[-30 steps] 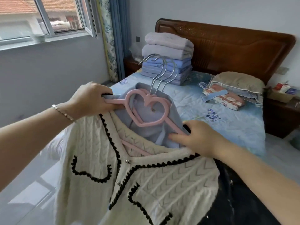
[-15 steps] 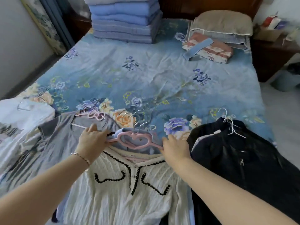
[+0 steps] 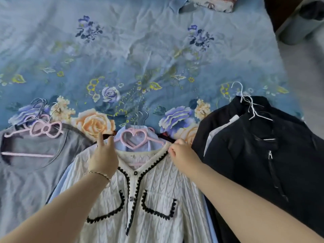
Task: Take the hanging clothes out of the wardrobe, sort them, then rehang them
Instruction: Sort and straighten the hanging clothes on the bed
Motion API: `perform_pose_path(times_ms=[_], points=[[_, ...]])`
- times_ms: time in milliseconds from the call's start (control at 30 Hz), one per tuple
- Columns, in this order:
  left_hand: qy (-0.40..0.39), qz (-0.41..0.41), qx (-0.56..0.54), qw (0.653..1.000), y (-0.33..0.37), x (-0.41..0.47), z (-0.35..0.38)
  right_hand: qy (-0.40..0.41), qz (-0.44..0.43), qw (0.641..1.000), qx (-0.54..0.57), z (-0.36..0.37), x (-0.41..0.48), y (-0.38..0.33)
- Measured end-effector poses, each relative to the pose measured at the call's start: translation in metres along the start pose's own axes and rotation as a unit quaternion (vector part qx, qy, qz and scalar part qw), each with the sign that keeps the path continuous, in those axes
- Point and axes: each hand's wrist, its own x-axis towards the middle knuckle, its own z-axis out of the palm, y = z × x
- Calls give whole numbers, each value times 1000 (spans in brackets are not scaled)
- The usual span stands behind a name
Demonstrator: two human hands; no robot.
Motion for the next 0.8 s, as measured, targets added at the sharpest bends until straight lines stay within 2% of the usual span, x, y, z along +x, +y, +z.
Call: perform_pose_path(times_ms=[67, 167, 333, 433, 533, 667, 800], points=[[-14, 36, -16, 999, 26, -9, 12, -29, 7, 999, 13, 1, -18, 28], [-44, 142, -23, 989, 83, -23, 23, -41, 60, 997, 36, -11, -55, 80], [-153, 243, -49, 957, 188, -43, 43, -27, 177, 983, 41, -55, -103, 173], [-182, 221, -65, 956, 241, -45, 59, -16, 219, 975, 29, -81, -109, 227], [-159, 206, -67, 963, 288, -41, 72, 8, 234, 972, 35, -100, -99, 273], [-102, 197, -32, 975, 345, -13, 101, 26, 198, 979, 40, -114, -77, 324], [-126, 151, 67, 978, 393, 6, 136, 31, 168, 983, 70, -114, -71, 368]])
